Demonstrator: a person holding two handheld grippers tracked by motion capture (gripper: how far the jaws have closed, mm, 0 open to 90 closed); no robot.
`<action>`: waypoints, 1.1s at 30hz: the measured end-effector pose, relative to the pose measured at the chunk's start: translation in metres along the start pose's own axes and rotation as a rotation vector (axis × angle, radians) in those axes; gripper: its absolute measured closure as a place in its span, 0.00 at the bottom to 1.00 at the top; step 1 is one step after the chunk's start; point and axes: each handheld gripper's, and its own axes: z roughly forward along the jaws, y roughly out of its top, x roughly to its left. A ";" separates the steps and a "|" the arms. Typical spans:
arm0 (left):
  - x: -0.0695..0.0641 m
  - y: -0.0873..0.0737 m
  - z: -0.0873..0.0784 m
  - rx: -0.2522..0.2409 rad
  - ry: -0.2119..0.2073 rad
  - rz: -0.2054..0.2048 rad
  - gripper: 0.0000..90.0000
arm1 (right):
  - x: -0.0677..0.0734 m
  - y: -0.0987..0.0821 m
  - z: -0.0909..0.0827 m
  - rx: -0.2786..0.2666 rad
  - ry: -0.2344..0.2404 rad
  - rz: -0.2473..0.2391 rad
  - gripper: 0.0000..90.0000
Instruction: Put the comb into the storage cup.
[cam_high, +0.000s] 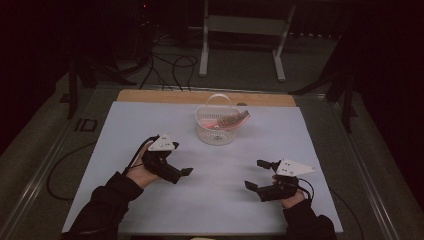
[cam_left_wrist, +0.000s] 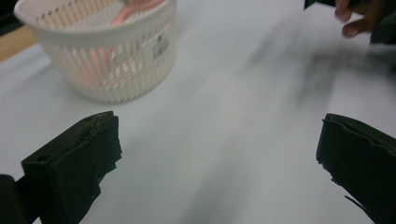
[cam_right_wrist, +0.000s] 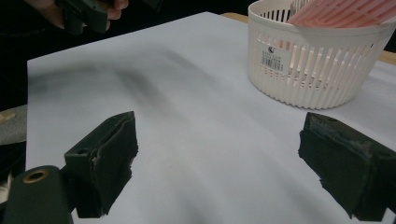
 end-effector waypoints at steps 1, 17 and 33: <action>0.001 -0.005 -0.002 0.003 0.004 -0.008 0.00 | 0.000 0.000 0.000 0.001 -0.001 0.000 0.13; 0.010 -0.055 -0.035 0.002 0.086 -0.096 0.00 | 0.001 0.000 0.001 0.004 0.000 0.004 0.13; 0.011 -0.091 -0.060 -0.003 0.141 -0.158 0.00 | -0.002 -0.003 0.002 0.009 -0.005 -0.003 0.13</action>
